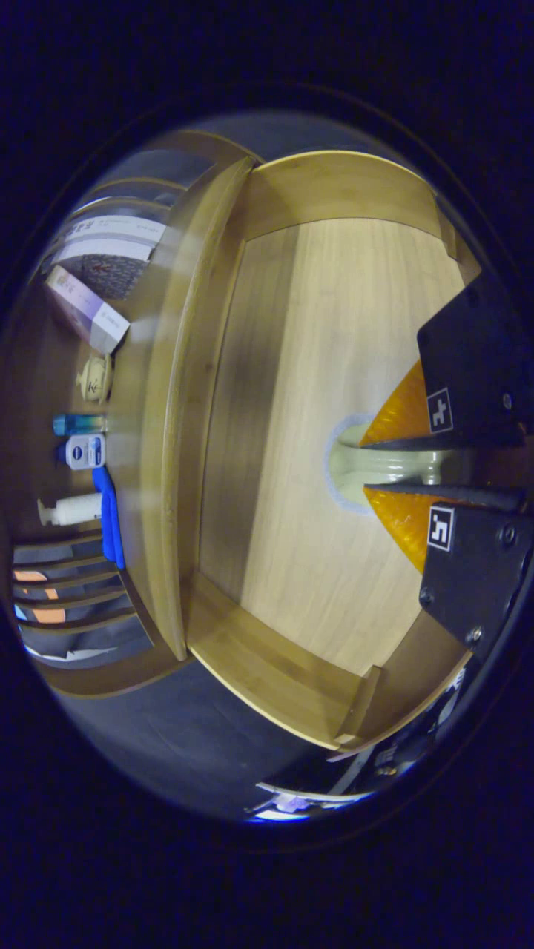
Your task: Pull open the drawer, take out the items inside it, and place them on the countertop above the cabinet.
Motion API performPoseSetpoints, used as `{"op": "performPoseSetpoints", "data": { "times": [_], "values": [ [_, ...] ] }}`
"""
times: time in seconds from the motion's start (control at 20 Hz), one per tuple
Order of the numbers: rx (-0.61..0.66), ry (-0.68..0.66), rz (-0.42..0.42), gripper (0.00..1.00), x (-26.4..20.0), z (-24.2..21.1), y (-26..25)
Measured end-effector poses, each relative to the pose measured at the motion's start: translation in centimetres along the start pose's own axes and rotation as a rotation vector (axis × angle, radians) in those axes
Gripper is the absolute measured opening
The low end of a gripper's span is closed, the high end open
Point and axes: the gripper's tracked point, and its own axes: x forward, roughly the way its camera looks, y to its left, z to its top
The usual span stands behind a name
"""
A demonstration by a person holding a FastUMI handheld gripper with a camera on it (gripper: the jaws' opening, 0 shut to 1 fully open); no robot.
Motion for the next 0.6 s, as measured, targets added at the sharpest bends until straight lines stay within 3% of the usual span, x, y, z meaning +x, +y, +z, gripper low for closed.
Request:
{"op": "performPoseSetpoints", "data": {
  "times": [0.6],
  "values": [
    [0.074, -0.152, 0.007, 0.19, -6.4, 6.1, -0.6]
  ]
}}
